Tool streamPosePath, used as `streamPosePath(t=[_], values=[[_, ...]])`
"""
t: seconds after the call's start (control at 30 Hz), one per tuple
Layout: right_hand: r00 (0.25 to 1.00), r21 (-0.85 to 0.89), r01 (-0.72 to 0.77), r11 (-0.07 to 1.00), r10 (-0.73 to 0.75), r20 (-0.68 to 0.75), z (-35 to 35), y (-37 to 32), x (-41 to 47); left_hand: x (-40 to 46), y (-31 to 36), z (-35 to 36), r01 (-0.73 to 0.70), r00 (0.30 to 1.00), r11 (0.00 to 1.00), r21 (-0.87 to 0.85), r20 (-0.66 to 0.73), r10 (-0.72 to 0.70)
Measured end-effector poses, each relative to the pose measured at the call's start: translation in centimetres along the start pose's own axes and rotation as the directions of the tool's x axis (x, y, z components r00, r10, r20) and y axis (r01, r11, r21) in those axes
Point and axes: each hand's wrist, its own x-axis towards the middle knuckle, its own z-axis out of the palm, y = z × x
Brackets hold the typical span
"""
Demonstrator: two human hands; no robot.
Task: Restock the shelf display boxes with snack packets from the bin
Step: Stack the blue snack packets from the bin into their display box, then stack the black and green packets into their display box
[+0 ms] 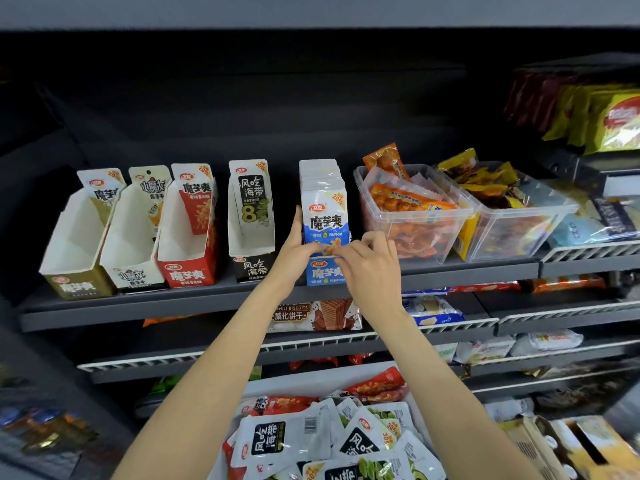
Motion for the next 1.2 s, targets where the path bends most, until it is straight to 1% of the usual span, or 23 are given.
streamPosePath(t=[0.13,0.27,0.43,0.8,0.87,0.97,1.07,1.13,1.2], values=[[0.999,-0.089,-0.030,0.996,0.032,0.018,0.2,0.8,0.5,0.7,1.0,1.0,0.005,1.000,1.000,-0.013,0.024,-0.005],[0.995,-0.185,-0.063,0.981,0.075,0.058,0.2,1.5,0.9,1.3,1.4,2.1,0.021,1.000,0.998,-0.057,0.001,-0.021],[0.993,-0.219,-0.066,0.974,0.085,0.081,0.0,1.7,0.9,1.4,1.5,2.4,0.009,1.000,0.998,-0.070,-0.007,-0.010],[0.999,-0.230,-0.045,0.972,0.049,0.014,0.4,2.4,0.5,1.3,1.4,2.8,-0.004,1.000,0.999,-0.049,-0.006,0.004],[0.999,-0.170,-0.046,0.984,0.047,0.000,0.1,2.3,0.2,1.3,1.3,2.7,-0.001,1.000,0.999,-0.043,-0.011,0.000],[0.998,-0.007,-0.060,0.998,0.060,-0.001,-0.8,1.8,-0.5,0.4,1.5,2.3,0.002,1.000,1.000,-0.026,-0.019,-0.003],[0.999,0.130,-0.036,0.991,0.038,-0.006,-2.1,1.0,-1.4,-2.3,2.0,2.1,-0.033,0.998,0.998,0.057,-0.057,0.036],[0.998,0.250,-0.053,0.967,0.056,-0.009,-3.3,0.2,-2.5,-4.8,1.9,1.8,-0.102,0.985,0.989,0.107,-0.129,0.115],[0.991,0.387,-0.135,0.912,0.131,0.037,-4.6,-0.9,-4.0,-7.9,1.5,1.3,-0.235,0.943,0.963,0.133,-0.207,0.259]])
